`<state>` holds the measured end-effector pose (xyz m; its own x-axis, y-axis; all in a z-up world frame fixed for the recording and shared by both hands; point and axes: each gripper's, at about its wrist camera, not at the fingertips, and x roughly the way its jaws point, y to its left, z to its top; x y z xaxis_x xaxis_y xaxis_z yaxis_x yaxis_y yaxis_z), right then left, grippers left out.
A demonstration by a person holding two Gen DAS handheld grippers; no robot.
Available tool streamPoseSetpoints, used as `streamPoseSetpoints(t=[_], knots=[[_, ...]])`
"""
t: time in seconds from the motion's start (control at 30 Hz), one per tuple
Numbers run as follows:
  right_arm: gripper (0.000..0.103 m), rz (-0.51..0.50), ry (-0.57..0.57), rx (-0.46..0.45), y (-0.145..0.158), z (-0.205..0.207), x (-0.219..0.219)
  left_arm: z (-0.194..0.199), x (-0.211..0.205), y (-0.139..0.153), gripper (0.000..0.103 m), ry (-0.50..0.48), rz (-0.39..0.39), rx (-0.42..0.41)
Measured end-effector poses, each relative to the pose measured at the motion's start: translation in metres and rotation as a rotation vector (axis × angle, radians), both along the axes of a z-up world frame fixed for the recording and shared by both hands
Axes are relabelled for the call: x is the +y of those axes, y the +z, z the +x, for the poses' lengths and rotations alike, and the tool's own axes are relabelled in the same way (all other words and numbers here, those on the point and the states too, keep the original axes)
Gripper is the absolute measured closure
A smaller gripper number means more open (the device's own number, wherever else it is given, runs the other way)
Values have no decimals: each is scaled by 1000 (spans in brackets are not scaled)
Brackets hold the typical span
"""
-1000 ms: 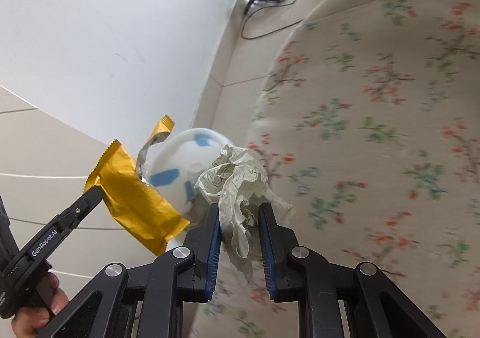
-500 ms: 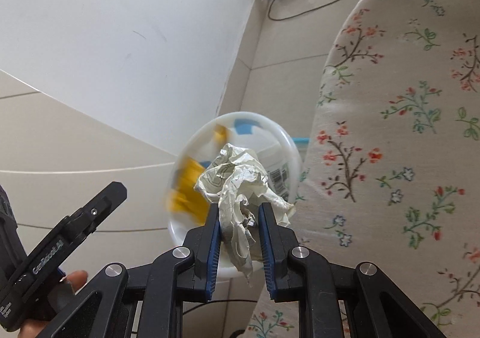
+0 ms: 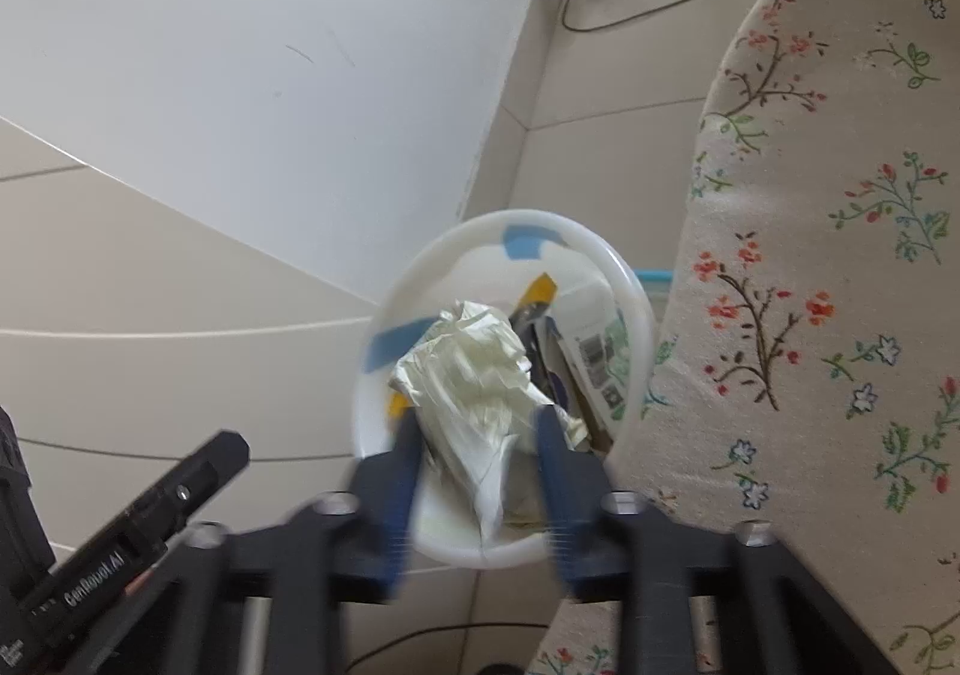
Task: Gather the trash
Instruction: 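Carry tissue and yellow wrapper over the white bin and release both, then move the open right gripper to the blue biscuit box and close on it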
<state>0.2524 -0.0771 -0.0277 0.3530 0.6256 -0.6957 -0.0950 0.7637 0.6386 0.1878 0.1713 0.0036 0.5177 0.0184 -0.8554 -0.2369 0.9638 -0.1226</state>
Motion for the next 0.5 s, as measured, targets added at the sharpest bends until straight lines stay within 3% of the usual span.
streamPoseSetpoints(t=[0.07, 0.37, 0.5], knots=[[21, -12, -14, -6, 4, 0, -2, -3, 0, 1, 6, -1, 2, 0], [18, -86, -13, -19, 13, -2, -12, -12, -8, 8, 2, -29, 4, -8], [11, -123, -10, -37, 20, -16, -22, -17, -17, 11, 0, -47, 3, -15]])
